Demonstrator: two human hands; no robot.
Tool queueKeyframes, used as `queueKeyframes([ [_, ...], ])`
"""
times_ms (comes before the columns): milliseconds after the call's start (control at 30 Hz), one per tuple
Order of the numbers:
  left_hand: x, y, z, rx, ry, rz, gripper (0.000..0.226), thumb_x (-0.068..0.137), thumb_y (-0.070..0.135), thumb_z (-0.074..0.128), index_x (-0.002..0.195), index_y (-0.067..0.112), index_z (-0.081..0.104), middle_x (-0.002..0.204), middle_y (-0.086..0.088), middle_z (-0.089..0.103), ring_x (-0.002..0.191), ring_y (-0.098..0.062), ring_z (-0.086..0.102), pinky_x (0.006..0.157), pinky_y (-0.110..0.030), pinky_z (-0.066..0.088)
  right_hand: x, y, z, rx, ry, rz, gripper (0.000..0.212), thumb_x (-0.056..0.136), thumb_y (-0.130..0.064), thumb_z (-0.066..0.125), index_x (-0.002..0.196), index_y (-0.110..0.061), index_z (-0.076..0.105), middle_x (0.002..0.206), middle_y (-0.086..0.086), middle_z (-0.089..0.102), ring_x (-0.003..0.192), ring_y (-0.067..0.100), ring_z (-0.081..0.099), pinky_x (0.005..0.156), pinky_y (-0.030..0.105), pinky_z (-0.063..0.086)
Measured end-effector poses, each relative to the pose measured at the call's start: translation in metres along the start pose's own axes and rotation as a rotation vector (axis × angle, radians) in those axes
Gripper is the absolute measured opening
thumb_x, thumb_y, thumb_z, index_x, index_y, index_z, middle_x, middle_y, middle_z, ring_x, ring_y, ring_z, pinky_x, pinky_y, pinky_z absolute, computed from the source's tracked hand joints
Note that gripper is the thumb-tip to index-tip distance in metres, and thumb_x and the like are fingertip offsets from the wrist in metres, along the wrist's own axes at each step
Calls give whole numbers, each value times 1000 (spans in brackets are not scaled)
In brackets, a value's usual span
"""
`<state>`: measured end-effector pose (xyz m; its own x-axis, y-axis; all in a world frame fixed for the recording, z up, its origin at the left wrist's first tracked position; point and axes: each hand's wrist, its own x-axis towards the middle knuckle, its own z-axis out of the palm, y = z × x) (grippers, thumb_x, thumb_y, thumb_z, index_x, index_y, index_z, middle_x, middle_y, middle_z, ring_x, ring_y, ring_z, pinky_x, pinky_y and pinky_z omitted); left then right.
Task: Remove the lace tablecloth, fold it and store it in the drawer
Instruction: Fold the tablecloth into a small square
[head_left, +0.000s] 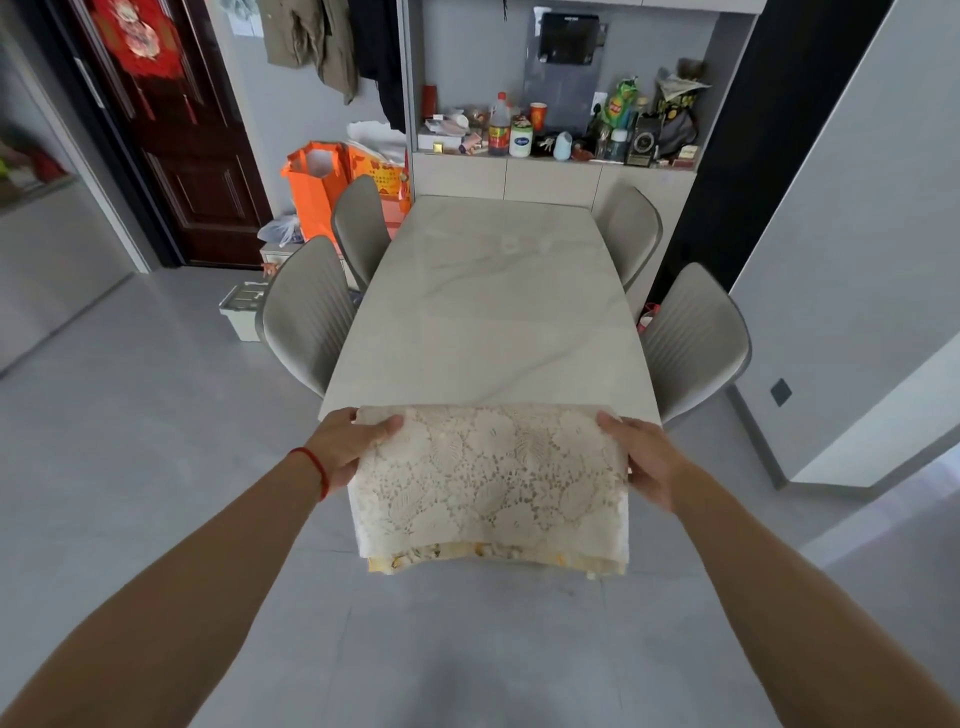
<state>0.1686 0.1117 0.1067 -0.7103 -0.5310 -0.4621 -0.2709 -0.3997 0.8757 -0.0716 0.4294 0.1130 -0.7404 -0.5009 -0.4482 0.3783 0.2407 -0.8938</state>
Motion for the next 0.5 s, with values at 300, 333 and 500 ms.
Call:
queueKeyframes([
  [300,2,24,-14,-147,-172,5,77,81,-16,69,146,19,49,129,-15,67,122,-35,64,87,-46,62,3,-26,-6,-10,-157,-153,50,93,8,69,132,-24,64,129,20,66,101,26,74,78,39,63],
  [333,2,26,-14,-68,-202,35,74,81,-21,67,140,21,56,124,-15,69,121,-37,64,83,-43,64,3,-31,-9,-64,-164,-191,51,93,10,68,131,-24,65,129,21,65,100,25,74,78,37,63],
  [500,-3,59,-10,309,-24,341,49,79,-16,76,107,24,75,108,-17,74,109,-39,68,91,-39,61,-2,-67,-14,-354,-14,-395,34,89,-3,79,114,-24,74,122,24,70,104,37,72,94,47,63],
])
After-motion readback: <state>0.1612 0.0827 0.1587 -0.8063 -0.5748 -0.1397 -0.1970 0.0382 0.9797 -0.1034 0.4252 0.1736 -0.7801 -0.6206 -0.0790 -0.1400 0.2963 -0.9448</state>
